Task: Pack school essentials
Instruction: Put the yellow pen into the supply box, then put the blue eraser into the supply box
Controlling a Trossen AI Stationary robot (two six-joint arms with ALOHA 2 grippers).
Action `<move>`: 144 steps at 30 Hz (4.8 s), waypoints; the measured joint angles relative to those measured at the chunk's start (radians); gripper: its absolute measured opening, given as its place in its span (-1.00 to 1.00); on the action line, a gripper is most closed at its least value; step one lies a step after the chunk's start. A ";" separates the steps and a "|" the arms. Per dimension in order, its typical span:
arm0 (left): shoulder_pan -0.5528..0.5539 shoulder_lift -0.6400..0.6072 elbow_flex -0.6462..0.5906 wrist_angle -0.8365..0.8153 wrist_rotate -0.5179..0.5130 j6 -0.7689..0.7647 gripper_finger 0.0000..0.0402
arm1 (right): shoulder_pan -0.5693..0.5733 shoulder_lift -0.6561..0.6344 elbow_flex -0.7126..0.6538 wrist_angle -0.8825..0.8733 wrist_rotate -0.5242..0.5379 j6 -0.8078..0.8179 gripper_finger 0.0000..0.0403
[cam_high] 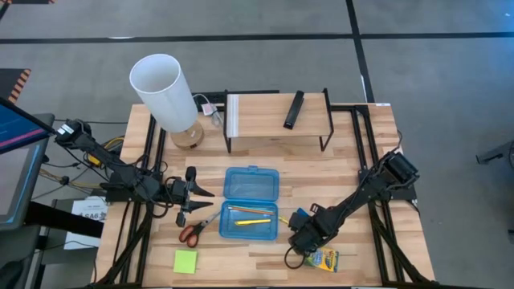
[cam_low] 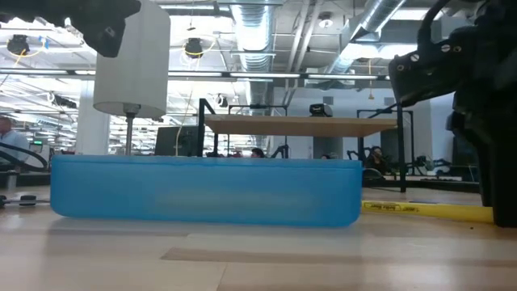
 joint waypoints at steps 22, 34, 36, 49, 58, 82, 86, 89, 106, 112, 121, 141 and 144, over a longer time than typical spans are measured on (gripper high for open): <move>0.000 0.000 0.000 0.005 0.001 -0.001 -0.49 | -0.009 -0.057 -0.011 -0.156 0.058 0.094 -0.68; 0.000 0.000 0.000 0.004 0.001 -0.001 -0.49 | -0.019 -0.059 -0.008 -0.177 0.056 0.103 -0.68; 0.000 0.000 0.000 0.004 0.001 -0.001 -0.49 | -0.021 -0.060 -0.001 -0.174 0.056 0.095 -0.68; 0.000 0.000 0.000 0.004 0.001 -0.001 -0.49 | -0.078 -0.062 0.168 -0.137 0.159 -0.081 -0.68; 0.000 0.000 0.000 0.004 0.002 -0.002 -0.49 | -0.173 -0.041 0.203 0.260 0.106 -0.375 -0.68; 0.000 0.000 0.000 0.005 0.009 -0.001 -0.49 | -0.220 0.037 0.203 0.352 0.015 -0.490 -0.38; 0.000 0.000 0.000 0.004 0.008 -0.001 -0.49 | -0.220 0.037 0.203 0.346 0.016 -0.490 -0.13; 0.000 0.000 0.000 0.004 0.008 -0.001 -0.49 | -0.220 0.031 0.203 0.324 0.015 -0.490 -0.01; 0.000 0.000 0.000 -0.003 0.011 -0.014 -0.49 | -0.130 -0.259 0.028 0.220 0.236 -0.378 -0.05; 0.000 0.000 0.000 0.002 0.011 -0.015 -0.49 | -0.094 -0.368 -0.195 0.307 0.288 -0.186 -0.05; 0.000 0.000 0.000 0.005 0.006 -0.017 -0.49 | -0.062 -0.385 -0.310 0.352 0.335 -0.056 -0.13; 0.000 0.000 0.000 0.004 0.006 -0.033 -0.49 | -0.063 -0.300 -0.310 0.370 0.310 0.061 -0.16; 0.000 0.000 0.000 0.003 0.006 -0.033 -0.49 | -0.052 -0.261 -0.296 0.407 0.307 0.049 -0.18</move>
